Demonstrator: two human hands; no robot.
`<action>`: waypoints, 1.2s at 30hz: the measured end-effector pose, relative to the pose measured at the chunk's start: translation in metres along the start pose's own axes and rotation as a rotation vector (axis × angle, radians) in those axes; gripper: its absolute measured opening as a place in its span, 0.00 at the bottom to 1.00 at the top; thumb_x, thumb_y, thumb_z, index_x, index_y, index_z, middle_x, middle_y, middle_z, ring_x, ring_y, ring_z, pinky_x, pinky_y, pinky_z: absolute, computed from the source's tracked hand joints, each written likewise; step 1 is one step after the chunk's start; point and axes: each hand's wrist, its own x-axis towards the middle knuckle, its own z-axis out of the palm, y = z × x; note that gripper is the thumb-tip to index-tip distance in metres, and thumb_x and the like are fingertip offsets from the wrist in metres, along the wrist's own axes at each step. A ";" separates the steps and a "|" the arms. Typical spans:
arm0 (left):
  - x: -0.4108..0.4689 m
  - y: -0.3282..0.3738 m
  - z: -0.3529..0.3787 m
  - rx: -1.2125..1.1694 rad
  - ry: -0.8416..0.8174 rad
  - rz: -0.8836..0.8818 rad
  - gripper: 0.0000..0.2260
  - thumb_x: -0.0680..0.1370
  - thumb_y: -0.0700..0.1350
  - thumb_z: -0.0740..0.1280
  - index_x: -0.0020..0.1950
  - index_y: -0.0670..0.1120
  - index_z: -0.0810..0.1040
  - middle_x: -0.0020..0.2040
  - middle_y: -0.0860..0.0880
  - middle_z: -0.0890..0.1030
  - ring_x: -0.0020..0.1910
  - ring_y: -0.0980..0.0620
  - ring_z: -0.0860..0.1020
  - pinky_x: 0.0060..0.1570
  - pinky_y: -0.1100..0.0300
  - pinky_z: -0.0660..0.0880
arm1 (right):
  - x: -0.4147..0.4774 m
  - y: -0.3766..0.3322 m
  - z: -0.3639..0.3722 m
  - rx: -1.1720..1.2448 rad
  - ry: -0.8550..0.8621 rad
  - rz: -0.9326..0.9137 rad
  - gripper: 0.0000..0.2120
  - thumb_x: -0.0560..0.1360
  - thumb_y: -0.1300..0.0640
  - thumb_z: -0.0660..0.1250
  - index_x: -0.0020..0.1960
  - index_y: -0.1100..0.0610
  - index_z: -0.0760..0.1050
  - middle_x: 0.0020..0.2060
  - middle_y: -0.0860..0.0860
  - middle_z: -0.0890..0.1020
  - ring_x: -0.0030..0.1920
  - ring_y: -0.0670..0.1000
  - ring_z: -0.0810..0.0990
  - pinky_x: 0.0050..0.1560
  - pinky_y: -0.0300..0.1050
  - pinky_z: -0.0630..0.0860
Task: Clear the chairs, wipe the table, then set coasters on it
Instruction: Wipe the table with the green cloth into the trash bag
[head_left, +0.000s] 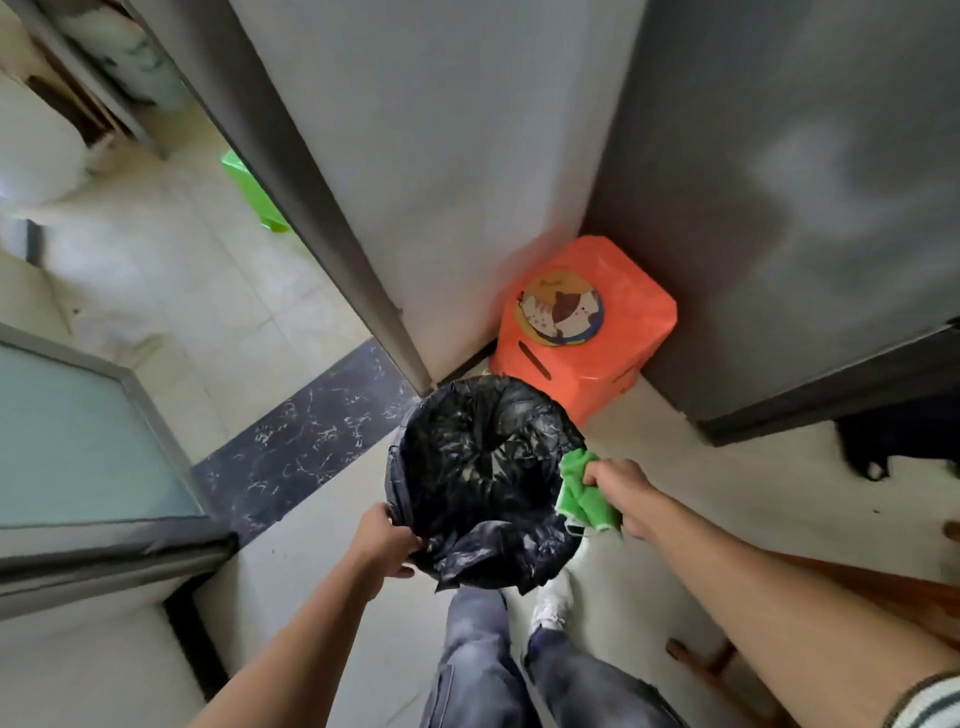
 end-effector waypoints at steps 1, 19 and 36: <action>0.021 0.007 -0.001 -0.001 -0.007 -0.012 0.10 0.73 0.28 0.64 0.47 0.41 0.72 0.40 0.40 0.79 0.35 0.43 0.79 0.34 0.53 0.78 | 0.019 -0.009 0.006 -0.001 0.003 -0.001 0.03 0.71 0.65 0.65 0.38 0.61 0.74 0.35 0.57 0.76 0.35 0.55 0.75 0.34 0.42 0.70; 0.364 0.031 0.041 0.027 0.007 -0.194 0.10 0.75 0.27 0.62 0.42 0.41 0.68 0.37 0.37 0.78 0.30 0.43 0.77 0.28 0.54 0.79 | 0.329 -0.045 0.155 -0.057 0.028 0.025 0.05 0.68 0.66 0.66 0.34 0.61 0.73 0.31 0.55 0.73 0.34 0.53 0.71 0.35 0.44 0.65; 0.495 0.003 0.110 -0.116 0.044 -0.279 0.17 0.70 0.26 0.58 0.58 0.33 0.73 0.48 0.33 0.81 0.33 0.37 0.84 0.29 0.53 0.81 | 0.449 -0.011 0.192 -0.079 0.082 -0.064 0.06 0.70 0.64 0.66 0.36 0.56 0.73 0.30 0.51 0.76 0.31 0.50 0.74 0.32 0.40 0.67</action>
